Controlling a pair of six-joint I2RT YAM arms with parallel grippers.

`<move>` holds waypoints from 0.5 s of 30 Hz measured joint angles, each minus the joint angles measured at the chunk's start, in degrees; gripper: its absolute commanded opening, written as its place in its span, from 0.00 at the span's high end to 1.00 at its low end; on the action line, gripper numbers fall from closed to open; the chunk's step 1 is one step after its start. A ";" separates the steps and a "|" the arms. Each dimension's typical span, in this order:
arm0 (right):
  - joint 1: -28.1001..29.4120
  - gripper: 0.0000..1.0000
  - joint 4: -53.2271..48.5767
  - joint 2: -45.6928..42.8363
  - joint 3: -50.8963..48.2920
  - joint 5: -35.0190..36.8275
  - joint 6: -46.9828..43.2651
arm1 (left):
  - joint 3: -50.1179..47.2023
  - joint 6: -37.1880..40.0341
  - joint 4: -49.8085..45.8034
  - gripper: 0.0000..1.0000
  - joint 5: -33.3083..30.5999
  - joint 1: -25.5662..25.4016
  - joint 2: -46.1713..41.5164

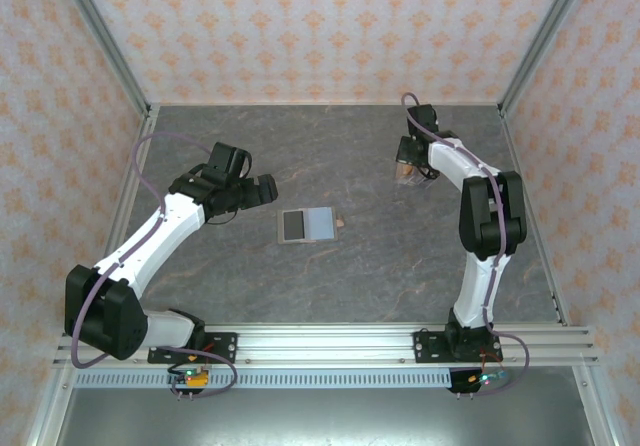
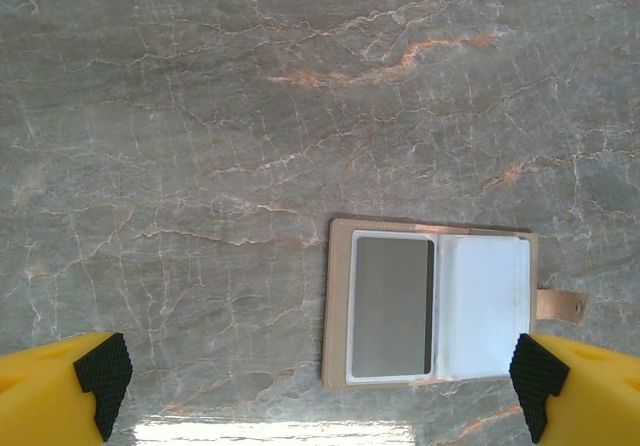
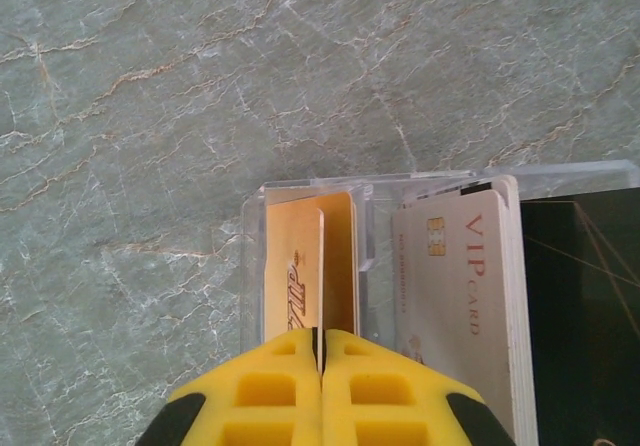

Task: Take the credit cards out of the card holder

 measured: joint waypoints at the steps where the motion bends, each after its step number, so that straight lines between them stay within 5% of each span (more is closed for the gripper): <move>1: 0.00 0.93 0.00 0.00 0.00 -0.17 0.00 | 0.00 0.00 0.00 0.00 0.04 0.00 0.00; 9: 0.00 0.61 -0.13 -0.04 0.00 -0.59 -0.50 | 0.00 -0.02 0.00 0.00 1.11 0.00 0.07; 15: 0.00 0.47 -2.60 -2.64 0.11 -1.40 0.52 | 0.00 0.00 -0.13 0.00 1.29 0.00 0.87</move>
